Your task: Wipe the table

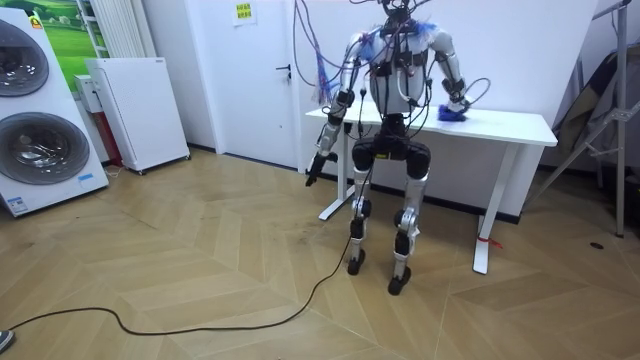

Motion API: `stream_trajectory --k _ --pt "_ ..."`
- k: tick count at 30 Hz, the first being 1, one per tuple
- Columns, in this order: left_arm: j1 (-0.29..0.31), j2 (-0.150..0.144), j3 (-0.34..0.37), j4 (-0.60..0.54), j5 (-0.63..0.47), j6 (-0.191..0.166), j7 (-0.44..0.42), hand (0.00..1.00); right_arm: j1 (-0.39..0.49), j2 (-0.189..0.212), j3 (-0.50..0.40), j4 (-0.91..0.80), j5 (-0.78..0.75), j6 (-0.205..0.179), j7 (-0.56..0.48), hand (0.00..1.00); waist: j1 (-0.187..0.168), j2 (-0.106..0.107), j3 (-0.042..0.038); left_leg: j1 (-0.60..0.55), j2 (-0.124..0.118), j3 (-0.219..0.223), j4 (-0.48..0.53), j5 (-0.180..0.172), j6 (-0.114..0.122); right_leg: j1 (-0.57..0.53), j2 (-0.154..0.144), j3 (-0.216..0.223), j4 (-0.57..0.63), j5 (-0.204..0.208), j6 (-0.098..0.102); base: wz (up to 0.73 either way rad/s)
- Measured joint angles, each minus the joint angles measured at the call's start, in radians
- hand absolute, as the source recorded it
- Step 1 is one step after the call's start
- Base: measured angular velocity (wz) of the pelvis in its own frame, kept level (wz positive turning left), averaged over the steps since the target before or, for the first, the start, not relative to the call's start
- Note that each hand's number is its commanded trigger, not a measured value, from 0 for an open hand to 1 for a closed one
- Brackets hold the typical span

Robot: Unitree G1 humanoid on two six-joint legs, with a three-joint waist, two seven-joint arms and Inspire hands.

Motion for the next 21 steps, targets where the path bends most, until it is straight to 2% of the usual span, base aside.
stream_trajectory --k 1,3,5,7,9,10,11,12,15,16,17,19,21 --pt "0.001 0.001 0.012 -0.002 0.000 -0.001 0.001 0.00 0.022 -0.004 -0.013 0.000 0.001 0.001 -0.001 1.00 -0.009 0.001 0.0009 0.005 -0.001 0.000 0.006 -0.005 0.002 0.010 0.000 -0.001 0.000 0.002 0.002 -0.17" --pt "0.002 0.010 0.021 -0.006 -0.010 -0.002 0.011 0.00 0.082 -0.017 -0.038 -0.001 0.021 0.009 -0.002 1.00 -0.022 0.014 -0.0049 0.029 0.000 0.005 0.017 -0.019 0.008 0.036 -0.001 -0.002 0.005 0.005 0.008 -0.16" --pt "0.001 0.009 0.010 -0.006 -0.010 -0.003 0.011 0.00 0.080 -0.017 -0.035 -0.016 0.019 0.021 -0.005 1.00 -0.029 0.033 -0.0065 0.040 0.005 0.016 0.029 -0.035 0.009 0.045 0.001 0.004 0.009 0.005 0.009 -0.38" --pt "-0.003 0.007 -0.019 -0.005 -0.011 -0.010 0.011 0.00 0.057 -0.016 -0.018 -0.040 0.017 0.045 -0.005 1.00 -0.030 0.055 -0.0031 0.041 0.009 0.019 0.035 -0.039 0.009 0.039 0.002 0.010 0.023 0.008 0.008 -0.40" --pt "-0.003 -0.012 -0.050 -0.002 -0.010 -0.008 0.011 0.00 0.001 -0.014 0.046 -0.070 0.006 0.108 -0.013 1.00 -0.008 0.082 -0.0032 0.043 0.018 0.028 0.039 -0.042 0.009 0.026 0.009 0.029 0.027 0.017 0.002 -0.47" --pt "-0.004 -0.016 -0.059 0.001 -0.010 -0.008 0.011 0.00 -0.017 -0.013 0.065 -0.080 -0.001 0.124 -0.012 1.00 -0.002 0.086 -0.0023 0.039 0.019 0.026 0.040 -0.042 0.008 0.020 0.011 0.034 0.033 0.018 0.000 -0.57" --pt "-0.005 -0.023 -0.073 0.007 -0.010 -0.007 0.009 0.00 -0.067 -0.005 0.107 -0.090 -0.033 0.153 -0.007 1.00 0.013 0.095 0.0021 0.033 0.021 0.026 0.040 -0.041 0.007 0.001 0.016 0.051 0.042 0.022 -0.007 -0.65" --pt "-0.010 -0.028 -0.083 0.016 -0.010 -0.006 0.005 0.00 -0.120 0.010 0.167 -0.112 -0.061 0.178 0.010 1.00 0.037 0.095 0.0032 0.026 0.024 0.021 0.041 -0.040 0.006 -0.018 0.022 0.053 0.045 0.029 -0.015 -0.68" --pt "-0.032 -0.026 -0.092 0.042 -0.014 0.004 -0.011 0.00 -0.250 0.059 0.306 -0.158 -0.074 0.191 0.061 1.00 0.076 0.091 0.0104 0.008 0.033 0.023 0.029 -0.030 -0.007 -0.061 0.031 0.054 0.058 0.035 -0.028 -0.38" --pt "-0.042 -0.024 -0.105 0.039 -0.018 0.008 -0.021 0.00 -0.320 0.086 0.365 -0.163 -0.080 0.184 0.084 1.00 0.077 0.092 0.0164 -0.002 0.035 0.009 0.028 -0.024 -0.012 -0.071 0.036 0.048 0.056 0.035 -0.033 0.30" --pt "-0.053 -0.024 -0.120 0.030 -0.029 0.008 -0.031 0.00 -0.369 0.096 0.393 -0.163 -0.089 0.166 0.107 1.00 0.084 0.091 0.0225 -0.013 0.033 -0.008 0.027 -0.018 -0.015 -0.083 0.038 0.039 0.052 0.032 -0.035 0.42" --pt "-0.052 -0.023 -0.135 0.021 -0.029 0.008 -0.038 0.00 -0.414 0.096 0.404 -0.159 -0.093 0.145 0.129 1.00 0.116 0.090 0.0237 -0.021 0.027 -0.034 0.021 -0.011 -0.017 -0.083 0.036 0.018 0.047 0.029 -0.037 0.49" --pt "-0.031 -0.022 -0.137 0.020 -0.029 0.014 -0.038 0.00 -0.421 0.093 0.400 -0.154 -0.078 0.136 0.127 1.00 0.123 0.082 0.0225 -0.018 0.017 -0.058 0.006 -0.006 -0.016 -0.070 0.029 -0.007 0.036 0.022 -0.032 0.53"
